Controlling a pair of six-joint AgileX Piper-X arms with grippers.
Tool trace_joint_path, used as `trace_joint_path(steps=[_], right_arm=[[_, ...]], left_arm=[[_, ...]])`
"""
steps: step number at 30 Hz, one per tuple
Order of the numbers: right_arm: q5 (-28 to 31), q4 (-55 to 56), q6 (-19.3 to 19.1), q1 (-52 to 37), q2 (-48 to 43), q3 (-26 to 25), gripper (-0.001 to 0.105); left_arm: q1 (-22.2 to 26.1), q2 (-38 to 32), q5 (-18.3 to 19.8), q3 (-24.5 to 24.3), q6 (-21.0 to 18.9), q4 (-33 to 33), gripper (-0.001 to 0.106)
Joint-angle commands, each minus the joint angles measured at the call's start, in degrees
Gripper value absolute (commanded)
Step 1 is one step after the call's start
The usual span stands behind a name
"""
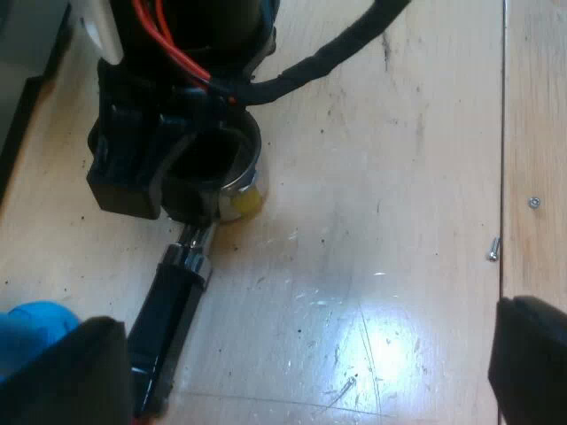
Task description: Put the handle in the coffee machine
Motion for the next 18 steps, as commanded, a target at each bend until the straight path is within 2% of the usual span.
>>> trace_joint_path(steps=[1, 3, 6, 7, 8, 9, 10, 18], right_arm=[[-0.98, 0.77, -0.3, -0.2, -0.06, -0.05, 0.054], [-0.98, 1.33, -0.26, -0.2, -0.06, -0.05, 0.046], [-0.98, 2.6, -0.26, -0.2, -0.06, -0.05, 0.026], [-0.98, 2.67, -0.47, -0.2, -0.06, -0.05, 0.023], [-0.98, 2.95, -0.8, -0.2, -0.06, -0.05, 0.013], [-0.98, 3.06, -1.13, -0.2, -0.06, -0.05, 0.009], [-0.98, 3.68, -2.89, -0.2, -0.78, -0.31, 0.0], [-0.87, 9.62, -8.72, -0.2, -5.42, -1.3, 0.0]], left_arm=[[-0.25, -0.27, -0.5, -0.09, -0.2, 0.14, 0.083], [-0.25, -0.27, -0.62, -0.09, -0.2, 0.14, 0.083], [-0.25, -0.27, -0.61, -0.09, -0.2, 0.14, 0.083], [-0.25, -0.27, -0.61, -0.09, -0.2, 0.14, 0.083], [-0.25, -0.27, -0.61, -0.09, -0.2, 0.14, 0.083], [-0.25, -0.27, -0.61, -0.09, -0.2, 0.14, 0.083], [-0.25, -0.27, -0.61, -0.09, -0.2, 0.14, 0.083], [-0.25, -0.27, -2.08, -0.09, -0.2, 0.72, 0.083]])
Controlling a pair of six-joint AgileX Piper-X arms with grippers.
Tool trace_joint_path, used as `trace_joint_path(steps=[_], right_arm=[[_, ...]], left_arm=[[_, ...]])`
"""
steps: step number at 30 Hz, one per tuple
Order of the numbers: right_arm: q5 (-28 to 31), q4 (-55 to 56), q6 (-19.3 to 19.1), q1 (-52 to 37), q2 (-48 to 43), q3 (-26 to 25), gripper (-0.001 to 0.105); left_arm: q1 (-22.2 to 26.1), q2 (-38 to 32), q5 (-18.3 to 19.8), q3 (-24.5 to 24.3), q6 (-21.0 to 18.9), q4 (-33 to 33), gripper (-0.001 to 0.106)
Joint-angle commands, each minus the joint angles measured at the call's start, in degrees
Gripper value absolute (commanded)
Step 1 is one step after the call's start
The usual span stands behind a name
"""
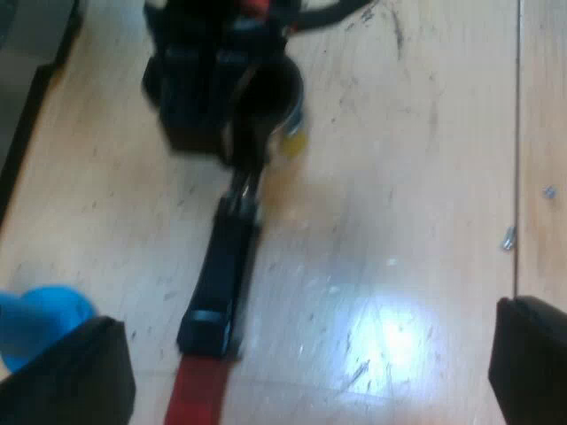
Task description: Put the handle in the coffee machine
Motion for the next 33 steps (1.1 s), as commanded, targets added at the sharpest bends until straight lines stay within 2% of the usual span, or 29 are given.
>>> trace_joint_path(steps=[1, 4, 11, 21, 25, 29, 33], right_arm=[[-0.31, 3.14, -3.6, -0.2, -3.24, -0.98, 0.0], [-0.54, 5.48, -5.93, -0.2, -5.27, -1.12, 0.0], [-2.72, 7.76, -9.3, -0.2, -10.9, -1.2, 0.0], [-4.48, 7.74, -10.46, -0.2, -16.0, -1.26, 0.0], [-6.31, 7.74, -10.83, -0.2, -17.35, -1.26, 0.0], [-7.48, 7.74, -12.0, -0.2, -18.8, -1.26, 0.0], [-9.08, 7.64, -12.51, -0.2, -18.99, -1.26, 0.0]], left_arm=[[-0.25, -0.27, -0.2, -0.09, 0.38, 0.91, 0.083], [-0.25, -0.27, -0.33, -0.09, 2.63, 1.45, 0.082], [-0.25, 0.89, 0.04, -0.09, 2.73, 1.24, 0.081], [-0.25, 3.5, 0.03, -0.09, 2.73, -1.05, 0.081], [-0.25, 3.5, 0.03, 1.41, 2.73, -2.69, 0.081], [1.72, 3.5, 0.03, 5.27, 2.73, -5.25, 0.081], [3.42, 3.5, 1.06, 6.11, 2.73, -6.77, 0.081]])
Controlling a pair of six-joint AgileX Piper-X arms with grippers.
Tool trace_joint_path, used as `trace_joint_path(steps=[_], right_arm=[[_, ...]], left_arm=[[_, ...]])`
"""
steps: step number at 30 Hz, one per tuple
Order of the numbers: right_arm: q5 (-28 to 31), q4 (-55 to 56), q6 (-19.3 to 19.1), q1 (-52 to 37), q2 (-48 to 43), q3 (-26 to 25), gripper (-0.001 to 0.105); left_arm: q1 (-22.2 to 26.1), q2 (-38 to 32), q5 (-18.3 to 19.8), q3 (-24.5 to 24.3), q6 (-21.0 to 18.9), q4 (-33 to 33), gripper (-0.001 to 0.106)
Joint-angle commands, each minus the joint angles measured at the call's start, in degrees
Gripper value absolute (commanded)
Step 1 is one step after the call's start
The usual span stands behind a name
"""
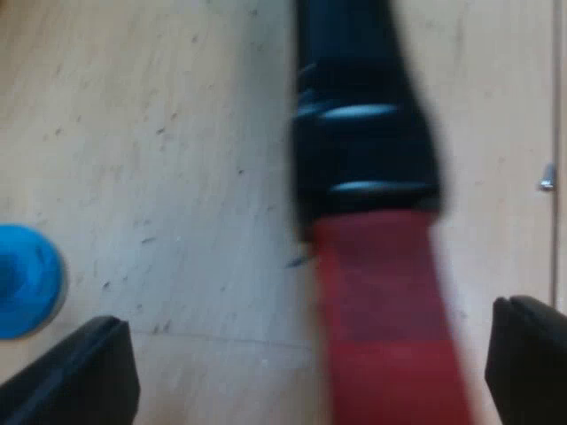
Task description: Put the handle in the coffee machine
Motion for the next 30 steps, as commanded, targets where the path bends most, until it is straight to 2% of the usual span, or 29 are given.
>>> trace_joint_path(steps=[1, 6, 10, 17, 30], right_arm=[[-2.43, -0.8, -1.07, -0.2, -0.95, -0.97, 0.0], [-3.02, -1.57, -1.07, -0.2, -0.95, -0.97, 0.0], [-3.79, -2.94, -0.78, -0.2, -0.95, -0.97, 0.0], [-3.78, -2.93, -0.66, -0.2, -0.95, -0.97, 0.0], [-3.78, -2.93, -0.66, -0.2, -0.95, -0.97, 0.0]], left_arm=[[0.44, -0.16, 1.8, -0.22, -0.06, -1.23, 0.081], [0.13, -0.16, 2.0, -0.22, -0.06, -1.31, 0.081], [0.13, 1.84, 4.54, -0.16, -0.06, -1.43, 0.081], [0.13, 3.38, 4.49, -0.43, -0.06, -3.85, 0.081], [0.13, 3.38, 5.2, -0.79, -0.06, -4.08, 0.078]])
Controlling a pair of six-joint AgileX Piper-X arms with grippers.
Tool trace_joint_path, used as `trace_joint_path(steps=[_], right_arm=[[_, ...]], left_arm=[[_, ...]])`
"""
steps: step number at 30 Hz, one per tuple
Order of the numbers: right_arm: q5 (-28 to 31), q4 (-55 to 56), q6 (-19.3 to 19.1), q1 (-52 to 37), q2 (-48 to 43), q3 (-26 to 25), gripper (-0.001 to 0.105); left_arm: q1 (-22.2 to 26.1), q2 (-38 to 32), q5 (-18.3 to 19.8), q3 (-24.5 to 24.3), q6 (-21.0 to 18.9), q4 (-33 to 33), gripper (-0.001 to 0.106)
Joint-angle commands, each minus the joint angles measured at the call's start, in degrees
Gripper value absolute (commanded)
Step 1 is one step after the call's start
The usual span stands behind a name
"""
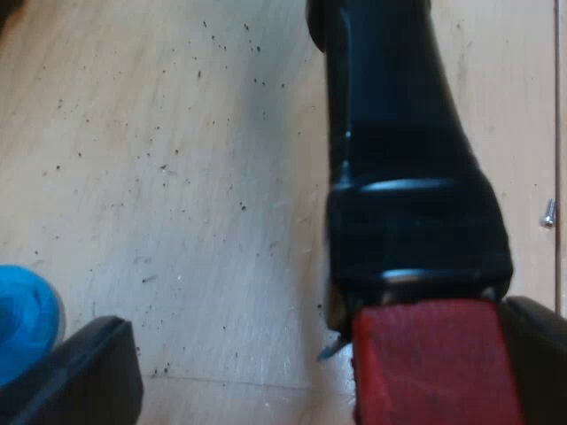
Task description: Put the handle in the coffee machine
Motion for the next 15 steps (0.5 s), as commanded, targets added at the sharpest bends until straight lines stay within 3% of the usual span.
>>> trace_joint_path(steps=[1, 7, 12, 15], right_arm=[[-1.41, -1.33, -0.63, -0.04, -0.96, -0.97, 0.0], [-1.41, -1.33, -0.63, -0.04, -0.96, -0.97, 0.0], [-1.41, -1.33, -0.63, -0.04, -0.96, -0.97, 0.0], [-1.41, -1.33, -0.63, -0.04, -0.96, -0.97, 0.0]], left_arm=[[-0.15, -0.09, 1.79, -0.54, -0.06, -0.75, 0.078], [-0.15, -0.09, 4.79, -0.54, -0.06, -0.75, 0.078], [-0.15, -0.09, 4.58, -0.54, 0.36, -0.75, 0.075], [-0.15, -0.09, 1.69, -0.54, 0.35, -0.75, 0.069]])
